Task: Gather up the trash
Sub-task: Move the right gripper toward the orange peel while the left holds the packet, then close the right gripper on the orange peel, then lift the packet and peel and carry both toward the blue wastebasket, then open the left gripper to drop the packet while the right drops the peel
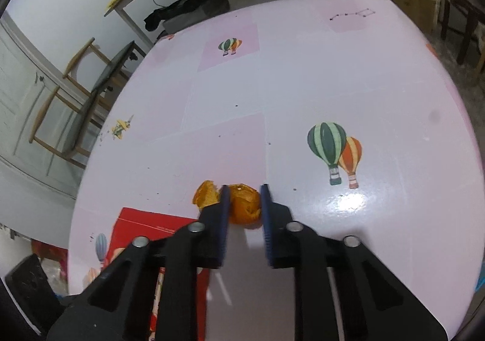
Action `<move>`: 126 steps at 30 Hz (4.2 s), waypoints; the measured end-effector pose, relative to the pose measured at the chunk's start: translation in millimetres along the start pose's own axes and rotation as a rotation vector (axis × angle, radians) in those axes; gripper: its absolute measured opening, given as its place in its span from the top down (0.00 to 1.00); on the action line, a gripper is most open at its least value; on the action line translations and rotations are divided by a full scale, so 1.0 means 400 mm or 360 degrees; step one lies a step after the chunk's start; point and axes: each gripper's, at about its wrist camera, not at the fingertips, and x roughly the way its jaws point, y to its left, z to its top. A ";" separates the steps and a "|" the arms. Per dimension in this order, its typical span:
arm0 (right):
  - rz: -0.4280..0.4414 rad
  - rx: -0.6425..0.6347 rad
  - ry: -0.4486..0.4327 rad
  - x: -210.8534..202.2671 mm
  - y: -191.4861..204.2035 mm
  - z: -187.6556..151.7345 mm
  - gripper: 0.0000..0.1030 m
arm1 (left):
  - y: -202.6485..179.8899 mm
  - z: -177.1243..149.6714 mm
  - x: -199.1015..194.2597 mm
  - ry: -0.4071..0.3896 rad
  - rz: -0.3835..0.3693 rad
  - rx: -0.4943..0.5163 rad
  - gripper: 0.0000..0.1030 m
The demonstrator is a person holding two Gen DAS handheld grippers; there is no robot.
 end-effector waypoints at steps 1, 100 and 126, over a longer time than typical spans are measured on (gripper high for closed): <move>-0.0015 -0.0011 -0.0007 -0.006 -0.001 -0.003 0.88 | -0.001 -0.002 -0.003 -0.0002 0.0002 0.0002 0.88; -0.0589 0.1061 -0.0884 -0.765 -0.675 -0.648 0.90 | -0.857 -0.001 0.248 0.0090 -0.0284 0.1237 0.97; -0.0465 0.1555 -0.0646 -0.604 -0.968 -0.819 0.90 | -1.179 -0.250 1.200 0.0776 0.0351 0.1677 0.70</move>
